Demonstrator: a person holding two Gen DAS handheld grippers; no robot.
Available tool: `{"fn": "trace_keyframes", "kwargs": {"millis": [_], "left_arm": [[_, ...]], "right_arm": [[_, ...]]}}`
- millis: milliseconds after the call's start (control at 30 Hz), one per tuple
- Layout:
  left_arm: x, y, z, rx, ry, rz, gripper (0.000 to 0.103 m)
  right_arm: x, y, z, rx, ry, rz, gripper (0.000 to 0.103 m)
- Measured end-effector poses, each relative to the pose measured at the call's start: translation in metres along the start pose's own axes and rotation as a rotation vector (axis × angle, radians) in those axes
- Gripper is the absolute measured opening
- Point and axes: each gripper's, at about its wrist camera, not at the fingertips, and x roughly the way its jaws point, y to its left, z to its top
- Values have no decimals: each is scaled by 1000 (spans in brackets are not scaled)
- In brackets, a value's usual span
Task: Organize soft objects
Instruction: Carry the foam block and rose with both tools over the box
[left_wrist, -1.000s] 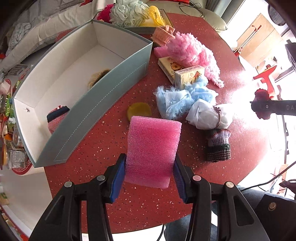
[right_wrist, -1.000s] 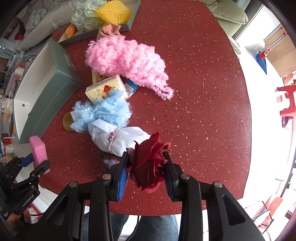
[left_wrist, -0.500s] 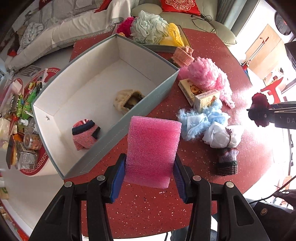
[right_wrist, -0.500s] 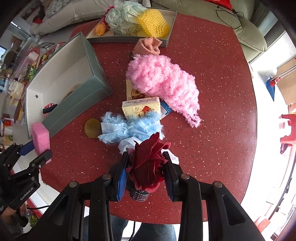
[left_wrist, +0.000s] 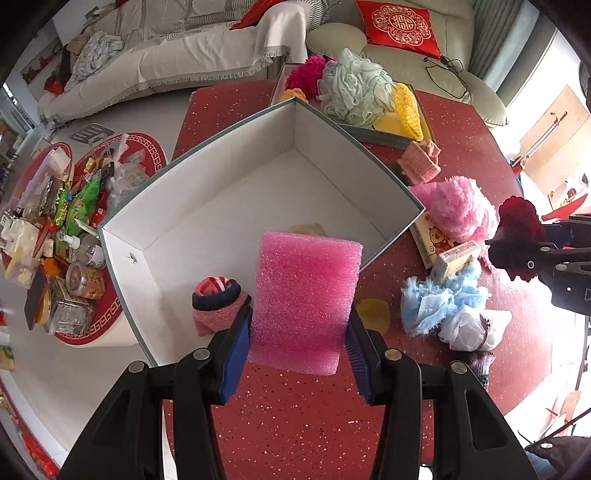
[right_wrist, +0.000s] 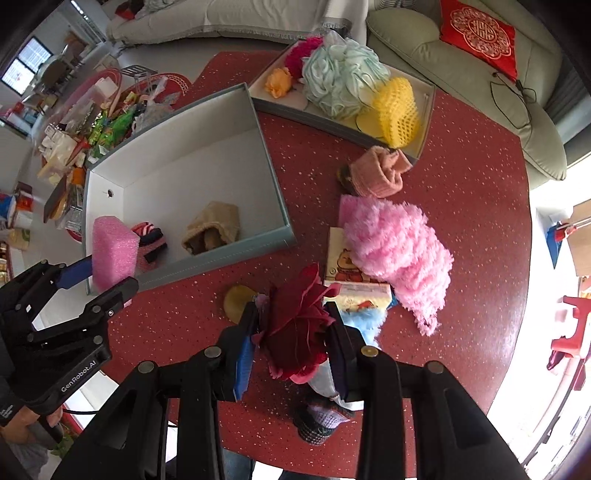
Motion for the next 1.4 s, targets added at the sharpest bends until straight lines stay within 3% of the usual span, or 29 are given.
{"fn": "trace_keyframes", "kwargs": {"millis": [300, 633, 767, 1400], "left_arm": [[6, 18, 19, -52, -19, 40, 50], [13, 33, 41, -103, -26, 57, 50], [22, 33, 46, -102, -9, 89, 50], [58, 43, 55, -152, 78, 88, 50]], "right_arm": [[6, 35, 33, -107, -1, -9, 38], [19, 50, 61, -107, 23, 23, 38], [24, 55, 67, -113, 28, 26, 38], [54, 52, 88, -98, 68, 5, 38]]}}
